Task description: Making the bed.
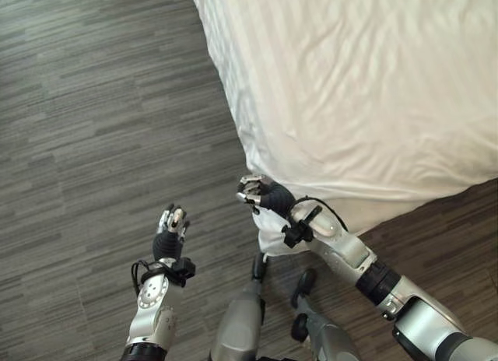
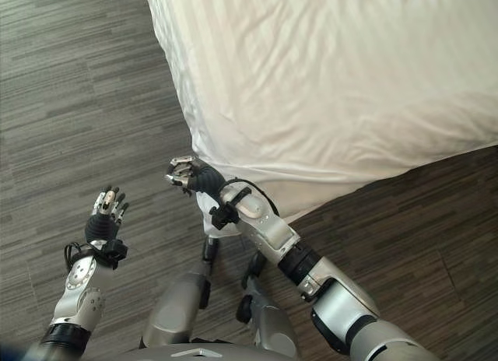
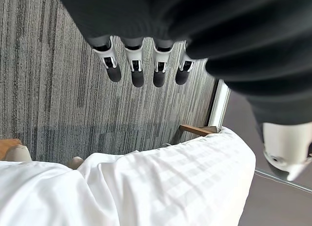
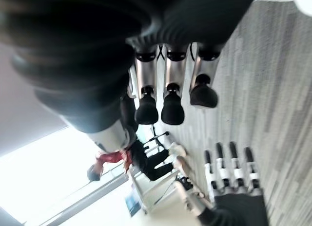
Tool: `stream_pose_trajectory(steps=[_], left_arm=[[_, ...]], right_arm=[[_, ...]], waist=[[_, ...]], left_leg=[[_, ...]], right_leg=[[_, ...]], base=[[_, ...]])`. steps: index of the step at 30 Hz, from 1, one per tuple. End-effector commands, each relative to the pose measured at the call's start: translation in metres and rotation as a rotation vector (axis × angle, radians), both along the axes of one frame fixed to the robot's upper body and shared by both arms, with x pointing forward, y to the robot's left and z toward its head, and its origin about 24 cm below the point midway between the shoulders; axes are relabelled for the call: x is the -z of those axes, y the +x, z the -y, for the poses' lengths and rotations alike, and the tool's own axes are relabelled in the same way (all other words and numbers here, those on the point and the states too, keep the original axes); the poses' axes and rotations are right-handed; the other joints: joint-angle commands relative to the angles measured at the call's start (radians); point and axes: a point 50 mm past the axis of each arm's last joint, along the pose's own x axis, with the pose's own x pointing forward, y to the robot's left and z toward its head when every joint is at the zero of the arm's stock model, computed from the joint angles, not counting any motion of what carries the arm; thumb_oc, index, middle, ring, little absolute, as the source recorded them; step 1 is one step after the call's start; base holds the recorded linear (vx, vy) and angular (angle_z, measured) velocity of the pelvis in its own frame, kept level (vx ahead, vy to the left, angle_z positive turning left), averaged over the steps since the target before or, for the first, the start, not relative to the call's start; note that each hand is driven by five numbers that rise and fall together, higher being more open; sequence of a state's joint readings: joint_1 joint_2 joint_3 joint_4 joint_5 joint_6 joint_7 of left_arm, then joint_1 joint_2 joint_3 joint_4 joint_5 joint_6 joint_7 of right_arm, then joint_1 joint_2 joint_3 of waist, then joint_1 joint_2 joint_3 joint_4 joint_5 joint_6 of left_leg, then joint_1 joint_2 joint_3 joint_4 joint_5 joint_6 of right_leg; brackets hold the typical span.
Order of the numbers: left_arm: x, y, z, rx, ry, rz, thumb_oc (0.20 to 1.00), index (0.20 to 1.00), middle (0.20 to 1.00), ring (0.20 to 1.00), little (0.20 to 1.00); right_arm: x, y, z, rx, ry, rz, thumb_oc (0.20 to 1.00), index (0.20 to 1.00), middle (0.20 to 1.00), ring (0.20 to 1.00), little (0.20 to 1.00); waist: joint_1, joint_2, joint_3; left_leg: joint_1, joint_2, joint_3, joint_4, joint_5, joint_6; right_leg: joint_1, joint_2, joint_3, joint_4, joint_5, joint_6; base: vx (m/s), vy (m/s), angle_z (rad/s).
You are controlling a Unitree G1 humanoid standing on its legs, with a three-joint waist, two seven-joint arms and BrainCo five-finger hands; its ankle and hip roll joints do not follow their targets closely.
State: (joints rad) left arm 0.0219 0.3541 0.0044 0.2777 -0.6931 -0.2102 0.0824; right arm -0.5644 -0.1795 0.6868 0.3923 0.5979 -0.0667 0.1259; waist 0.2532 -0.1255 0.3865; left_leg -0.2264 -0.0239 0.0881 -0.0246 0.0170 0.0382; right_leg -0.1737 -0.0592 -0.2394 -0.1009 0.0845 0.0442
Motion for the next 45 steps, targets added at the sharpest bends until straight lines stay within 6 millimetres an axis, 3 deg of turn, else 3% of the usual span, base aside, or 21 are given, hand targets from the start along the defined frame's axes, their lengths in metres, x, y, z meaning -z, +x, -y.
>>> stream_pose_trajectory(steps=[1, 7, 10, 12, 14, 16, 20, 21, 22, 24, 27, 28, 29, 31, 34, 37, 38, 39, 42, 43, 45], left_arm=[[-0.014, -0.002, -0.006, -0.010, 0.050, 0.073, 1.000, 1.000, 1.000, 1.000, 1.000], [-0.008, -0.001, 0.001, -0.005, 0.023, 0.054, 1.000, 1.000, 1.000, 1.000, 1.000], [-0.009, 0.000, 0.005, 0.010, 0.020, 0.057, 1.000, 1.000, 1.000, 1.000, 1.000], [-0.008, -0.002, 0.006, 0.022, 0.028, 0.050, 1.000, 1.000, 1.000, 1.000, 1.000], [-0.009, -0.002, 0.005, 0.017, 0.030, 0.052, 1.000, 1.000, 1.000, 1.000, 1.000], [-0.010, -0.002, 0.002, 0.013, 0.013, 0.067, 1.000, 1.000, 1.000, 1.000, 1.000], [-0.011, -0.002, -0.001, 0.008, 0.016, 0.072, 1.000, 1.000, 1.000, 1.000, 1.000], [-0.012, -0.002, -0.004, 0.007, 0.018, 0.082, 1.000, 1.000, 1.000, 1.000, 1.000], [-0.012, -0.002, -0.004, 0.008, 0.017, 0.082, 1.000, 1.000, 1.000, 1.000, 1.000], [-0.015, -0.003, -0.006, 0.017, 0.017, 0.097, 1.000, 1.000, 1.000, 1.000, 1.000], [-0.015, -0.003, -0.006, 0.017, 0.017, 0.097, 1.000, 1.000, 1.000, 1.000, 1.000], [-0.020, -0.007, -0.019, 0.007, 0.048, 0.111, 1.000, 1.000, 1.000, 1.000, 1.000], [-0.020, -0.007, -0.018, 0.009, 0.047, 0.110, 1.000, 1.000, 1.000, 1.000, 1.000], [-0.022, -0.008, -0.023, 0.006, 0.060, 0.116, 1.000, 1.000, 1.000, 1.000, 1.000], [-0.022, -0.004, -0.022, -0.001, 0.059, 0.117, 1.000, 1.000, 1.000, 1.000, 1.000], [-0.020, 0.000, -0.020, -0.005, 0.051, 0.111, 1.000, 1.000, 1.000, 1.000, 1.000], [-0.018, 0.005, -0.015, -0.015, 0.044, 0.110, 1.000, 1.000, 1.000, 1.000, 1.000], [-0.018, 0.005, -0.015, -0.014, 0.045, 0.110, 1.000, 1.000, 1.000, 1.000, 1.000], [-0.017, 0.008, -0.008, 0.004, 0.041, 0.109, 1.000, 1.000, 1.000, 1.000, 1.000], [-0.017, 0.008, -0.009, 0.003, 0.042, 0.108, 1.000, 1.000, 1.000, 1.000, 1.000], [-0.013, 0.008, -0.006, 0.012, 0.040, 0.091, 1.000, 1.000, 1.000, 1.000, 1.000]], right_arm=[[0.000, -0.009, -0.008, -0.009, 0.017, 0.032, 0.200, 0.200, 0.200, 0.200, 0.200], [0.043, -0.001, 0.022, 0.172, -0.068, -0.121, 0.200, 0.200, 0.200, 0.200, 0.200], [0.065, -0.008, 0.025, 0.187, -0.125, -0.194, 0.200, 0.200, 0.200, 0.200, 0.200], [0.112, -0.027, 0.040, 0.191, -0.358, -0.285, 0.200, 0.200, 0.200, 0.200, 0.200], [0.117, -0.028, 0.046, 0.207, -0.386, -0.300, 0.200, 0.200, 0.200, 0.200, 0.200], [0.138, -0.021, 0.099, 0.397, -0.532, -0.385, 0.200, 0.200, 0.200, 0.200, 0.200], [0.141, -0.019, 0.136, 0.537, -0.550, -0.425, 0.200, 0.200, 0.200, 0.200, 0.200], [0.152, -0.036, 0.193, 0.724, -0.579, -0.516, 0.200, 0.200, 0.200, 0.200, 0.200], [0.152, -0.036, 0.193, 0.724, -0.579, -0.516, 0.200, 0.200, 0.200, 0.200, 0.200], [0.165, -0.078, 0.263, 0.996, -0.606, -0.683, 0.200, 0.200, 0.200, 0.200, 0.200], [0.165, -0.078, 0.263, 0.997, -0.605, -0.683, 0.200, 0.200, 0.200, 0.200, 0.200], [0.168, -0.149, 0.335, 1.283, -0.638, -0.839, 0.200, 0.200, 0.200, 0.200, 0.200], [0.168, -0.150, 0.335, 1.284, -0.639, -0.840, 0.200, 0.200, 0.200, 0.200, 0.200], [0.155, -0.177, 0.371, 1.489, -0.572, -0.849, 0.200, 0.200, 0.200, 0.200, 0.200], [0.127, -0.172, 0.395, 1.723, -0.289, -0.669, 0.200, 0.200, 0.200, 0.200, 0.200], [0.109, -0.152, 0.394, 1.735, -0.177, -0.508, 0.200, 0.200, 0.200, 0.200, 0.200], [0.067, -0.105, 0.370, 1.592, -0.049, -0.188, 0.200, 0.200, 0.200, 0.200, 0.200], [0.067, -0.105, 0.370, 1.594, -0.049, -0.190, 0.200, 0.200, 0.200, 0.200, 0.200], [0.014, -0.058, 0.303, 1.256, 0.105, 0.120, 0.200, 0.200, 0.200, 0.200, 0.200], [0.014, -0.059, 0.302, 1.256, 0.104, 0.118, 0.200, 0.200, 0.200, 0.200, 0.200], [-0.005, -0.045, 0.270, 1.088, 0.115, 0.203, 0.200, 0.200, 0.200, 0.200, 0.200]], waist=[[0.007, 0.035, -0.029], [-0.016, 0.059, -0.004], [-0.024, 0.066, 0.002], [-0.039, 0.077, 0.012], [-0.042, 0.079, 0.014], [-0.046, 0.095, 0.024], [-0.053, 0.099, 0.027], [-0.074, 0.099, 0.024], [-0.074, 0.099, 0.025], [-0.102, 0.099, 0.017], [-0.102, 0.099, 0.014], [-0.152, 0.084, -0.016], [-0.151, 0.084, -0.016], [-0.177, 0.073, -0.031], [-0.208, 0.058, -0.050], [-0.219, 0.051, -0.058], [-0.231, 0.042, -0.060], [-0.229, 0.040, -0.062], [-0.230, 0.031, -0.061], [-0.229, 0.030, -0.062], [-0.221, 0.025, -0.061]], left_leg=[[-0.010, -0.010, -0.052, -0.063, 0.052, -0.009], [-0.027, -0.008, -0.033, -0.063, 0.057, -0.011], [-0.032, -0.007, -0.028, -0.063, 0.059, -0.010], [-0.044, -0.008, -0.026, -0.063, 0.061, -0.011], [-0.047, -0.008, -0.027, -0.063, 0.062, -0.010], [-0.063, -0.010, -0.027, -0.063, 0.066, -0.010], [-0.072, -0.009, -0.024, -0.063, 0.068, -0.010], [-0.074, -0.010, -0.019, -0.063, 0.064, -0.008], [-0.074, -0.010, -0.019, -0.063, 0.063, -0.008], [-0.062, -0.012, -0.014, -0.063, 0.052, -0.004], [-0.065, -0.013, -0.014, -0.063, 0.054, -0.004], [-0.044, -0.015, -0.004, -0.063, 0.036, 0.004], [-0.043, -0.015, -0.004, -0.063, 0.035, 0.004], [-0.023, -0.015, 0.004, -0.063, 0.022, 0.006], [-0.009, -0.016, 0.019, -0.063, 0.012, 0.011], [-0.004, -0.016, 0.029, -0.063, 0.007, 0.013], [0.008, -0.015, 0.047, -0.063, 0.001, 0.014], [0.005, -0.015, 0.048, -0.063, 0.002, 0.015], [0.007, -0.012, 0.067, -0.063, 0.004, 0.014], [0.008, -0.012, 0.068, -0.063, 0.003, 0.014], [0.009, -0.010, 0.073, -0.063, 0.005, 0.011]], right_leg=[[-0.009, 0.004, -0.030, 0.014, -0.012, 0.022], [-0.035, 0.005, -0.016, 0.014, 0.001, 0.025], [-0.044, 0.005, -0.011, 0.014, 0.004, 0.025], [-0.055, 0.003, -0.007, 0.014, 0.004, 0.025], [-0.059, 0.003, -0.006, 0.014, 0.004, 0.025], [-0.076, 0.001, -0.006, 0.014, 0.010, 0.029], [-0.087, 0.001, -0.001, 0.014, 0.013, 0.030], [-0.092, 0.000, 0.007, 0.014, 0.012, 0.032], [-0.091, 0.000, 0.007, 0.014, 0.012, 0.032], [-0.084, -0.001, 0.014, 0.014, 0.007, 0.035], [-0.087, -0.002, 0.014, 0.014, 0.008, 0.035], [-0.071, -0.002, 0.028, 0.014, -0.002, 0.035], [-0.070, -0.002, 0.028, 0.014, -0.002, 0.036], [-0.056, -0.001, 0.036, 0.014, -0.008, 0.039], [-0.050, -0.001, 0.053, 0.014, -0.008, 0.041], [-0.051, 0.000, 0.065, 0.014, -0.007, 0.042], [-0.050, 0.003, 0.081, 0.014, -0.004, 0.043], [-0.053, 0.002, 0.083, 0.014, -0.002, 0.043], [-0.058, 0.005, 0.094, 0.014, 0.004, 0.039], [-0.058, 0.005, 0.095, 0.014, 0.004, 0.039], [-0.059, 0.006, 0.096, 0.014, 0.004, 0.037]], base=[[0.00, 0.000, 0.00], [0.00, 0.014, -0.04], [0.01, 0.009, -0.04], [0.03, 0.006, -0.07], [0.01, 0.000, -0.04], [0.00, 0.000, 0.00], [0.01, 0.001, -0.01], [0.03, 0.004, -0.07], [0.05, 0.005, -0.07], [0.05, 0.011, -0.06], [0.04, 0.005, -0.01], [0.09, 0.005, 0.08], [0.11, 0.003, 0.00], [0.05, 0.000, -0.15], [0.04, 0.001, -0.19], [0.00, 0.002, -0.27], [-0.01, 0.005, -0.36], [-0.01, 0.004, -0.38], [-0.01, -0.012, -0.33], [-0.01, -0.013, -0.16], [0.00, -0.009, -0.02]])
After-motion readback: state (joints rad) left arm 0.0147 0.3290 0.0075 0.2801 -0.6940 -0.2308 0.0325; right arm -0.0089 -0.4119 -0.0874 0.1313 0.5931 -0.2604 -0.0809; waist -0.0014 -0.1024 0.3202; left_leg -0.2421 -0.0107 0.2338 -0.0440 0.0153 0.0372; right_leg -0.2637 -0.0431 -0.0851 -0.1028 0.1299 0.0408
